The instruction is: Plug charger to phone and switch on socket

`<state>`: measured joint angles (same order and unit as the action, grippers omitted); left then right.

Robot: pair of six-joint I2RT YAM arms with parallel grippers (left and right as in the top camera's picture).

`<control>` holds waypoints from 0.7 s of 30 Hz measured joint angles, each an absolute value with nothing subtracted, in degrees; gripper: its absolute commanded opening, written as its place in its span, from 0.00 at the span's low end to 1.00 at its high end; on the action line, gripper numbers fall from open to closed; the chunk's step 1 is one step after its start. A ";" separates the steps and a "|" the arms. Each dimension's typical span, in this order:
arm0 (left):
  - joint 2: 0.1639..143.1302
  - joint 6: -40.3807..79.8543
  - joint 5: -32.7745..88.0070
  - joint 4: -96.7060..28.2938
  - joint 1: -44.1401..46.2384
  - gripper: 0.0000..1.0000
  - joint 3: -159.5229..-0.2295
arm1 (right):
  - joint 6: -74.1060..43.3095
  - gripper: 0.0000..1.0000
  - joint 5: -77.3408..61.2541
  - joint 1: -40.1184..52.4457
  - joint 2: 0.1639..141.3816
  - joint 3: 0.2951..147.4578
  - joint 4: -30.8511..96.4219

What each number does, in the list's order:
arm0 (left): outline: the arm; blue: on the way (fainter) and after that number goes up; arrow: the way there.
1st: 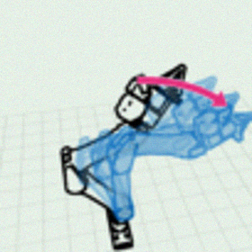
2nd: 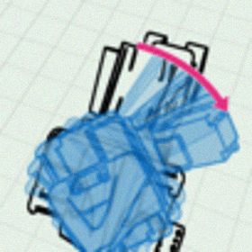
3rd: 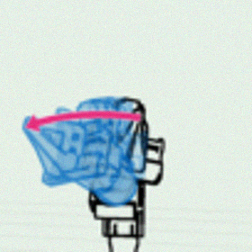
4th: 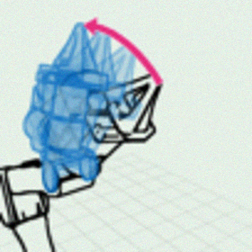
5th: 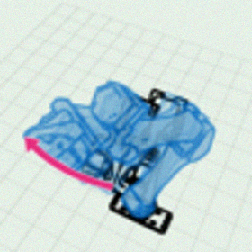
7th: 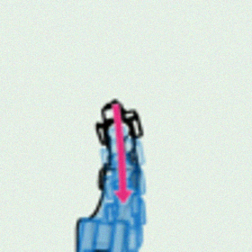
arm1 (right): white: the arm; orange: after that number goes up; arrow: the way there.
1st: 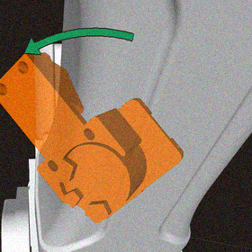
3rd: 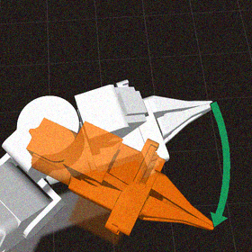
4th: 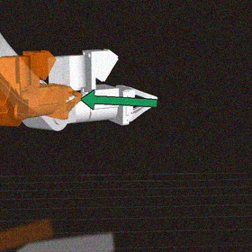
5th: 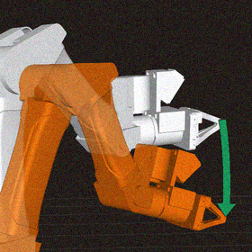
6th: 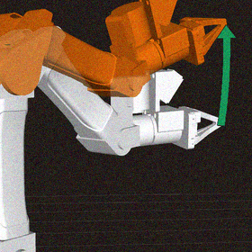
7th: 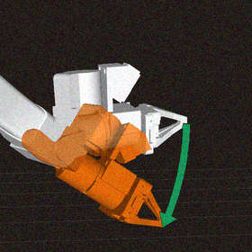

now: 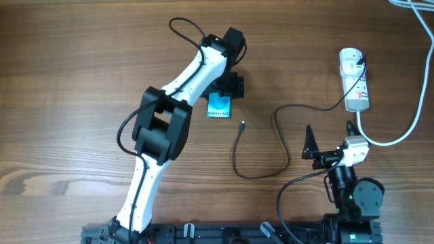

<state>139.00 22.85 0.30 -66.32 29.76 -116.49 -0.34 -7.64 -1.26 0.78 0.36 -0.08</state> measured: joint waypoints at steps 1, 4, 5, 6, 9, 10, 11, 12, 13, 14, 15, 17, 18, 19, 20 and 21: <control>138.98 22.85 0.30 -66.32 29.76 1.00 -116.49 | -0.34 1.00 -7.64 -1.26 0.78 0.36 -0.08; 138.98 22.85 0.56 -66.32 29.76 1.00 -116.49 | -0.34 1.00 -7.64 -1.26 0.78 0.36 -0.08; 138.98 22.85 0.95 -66.30 29.76 1.00 -116.49 | -0.34 1.00 -7.64 -1.26 0.78 0.36 -0.08; 138.98 22.85 1.19 -66.26 29.76 1.00 -116.49 | -0.34 1.00 -7.64 -1.26 0.78 0.36 -0.08; 138.98 22.85 1.50 -66.37 29.76 1.00 -116.49 | -0.34 1.00 -7.64 -1.26 0.78 0.36 -0.08; 138.98 22.85 1.56 -66.35 29.76 1.00 -116.49 | -0.34 1.00 -7.64 -1.26 0.78 0.36 -0.08; 138.98 22.85 1.56 -66.32 29.76 1.00 -116.49 | -0.34 1.00 -7.64 -1.26 0.78 0.36 -0.08; 138.98 22.85 1.56 -66.35 29.76 1.00 -116.49 | -0.34 1.00 -7.64 -1.26 0.78 0.36 -0.08; 138.98 22.85 1.56 -66.35 29.76 1.00 -116.49 | -0.34 1.00 -7.64 -1.26 0.78 0.36 -0.08; 138.98 22.85 1.56 -66.35 29.76 1.00 -116.49 | -0.34 1.00 -7.64 -1.26 0.78 0.36 -0.08; 138.98 22.85 1.50 -66.37 29.76 1.00 -116.51 | -0.34 1.00 -7.64 -1.26 0.78 0.36 -0.08; 138.98 22.85 0.73 -66.37 29.76 1.00 -116.49 | -0.34 1.00 -7.64 -1.26 0.78 0.36 -0.08; 139.00 22.85 0.43 -66.37 29.76 1.00 -116.49 | -0.34 1.00 -7.64 -1.26 0.78 0.36 -0.08; 139.00 22.85 0.23 -66.37 29.76 1.00 -116.49 | -0.34 1.00 -7.64 -1.26 0.78 0.36 -0.08; 139.00 22.85 -0.14 -66.37 29.76 1.00 -116.49 | -0.34 1.00 -7.64 -1.26 0.78 0.36 -0.08; 138.98 22.85 -0.16 -66.37 29.76 1.00 -116.51 | -0.34 1.00 -7.64 -1.26 0.78 0.36 -0.08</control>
